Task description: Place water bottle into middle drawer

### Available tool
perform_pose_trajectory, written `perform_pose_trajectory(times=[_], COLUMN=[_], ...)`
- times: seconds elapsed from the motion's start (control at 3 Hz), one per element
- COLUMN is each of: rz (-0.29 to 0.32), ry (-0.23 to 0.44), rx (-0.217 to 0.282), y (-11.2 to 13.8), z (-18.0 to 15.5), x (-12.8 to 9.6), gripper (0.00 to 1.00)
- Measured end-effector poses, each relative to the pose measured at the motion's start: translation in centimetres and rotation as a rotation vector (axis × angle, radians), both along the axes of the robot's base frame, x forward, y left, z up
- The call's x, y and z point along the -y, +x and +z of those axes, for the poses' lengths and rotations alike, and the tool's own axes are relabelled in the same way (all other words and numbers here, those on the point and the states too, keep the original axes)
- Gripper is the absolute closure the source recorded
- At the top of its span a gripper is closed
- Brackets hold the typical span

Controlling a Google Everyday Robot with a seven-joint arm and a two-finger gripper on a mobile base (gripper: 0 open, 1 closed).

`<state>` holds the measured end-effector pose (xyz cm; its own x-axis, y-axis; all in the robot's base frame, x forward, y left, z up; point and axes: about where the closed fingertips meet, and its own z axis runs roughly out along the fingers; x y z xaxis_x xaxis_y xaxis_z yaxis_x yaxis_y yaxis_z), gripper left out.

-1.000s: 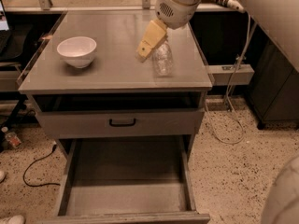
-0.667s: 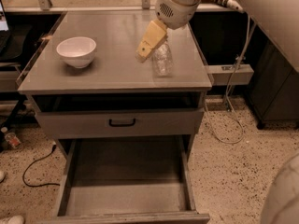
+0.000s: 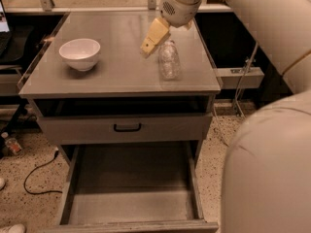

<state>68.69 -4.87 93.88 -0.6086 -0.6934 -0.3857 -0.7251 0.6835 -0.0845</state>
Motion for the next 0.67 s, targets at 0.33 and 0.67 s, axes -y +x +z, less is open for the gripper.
perform_pose_trajectory(times=[0.33, 0.67], rz=[-0.025, -0.052], ry=[-0.015, -0.033], rx=[-0.026, -0.052], y=[2.1, 3.8], z=[-1.6, -3.4], x=[-0.2, 0.1], gripper=[0.0, 0.0])
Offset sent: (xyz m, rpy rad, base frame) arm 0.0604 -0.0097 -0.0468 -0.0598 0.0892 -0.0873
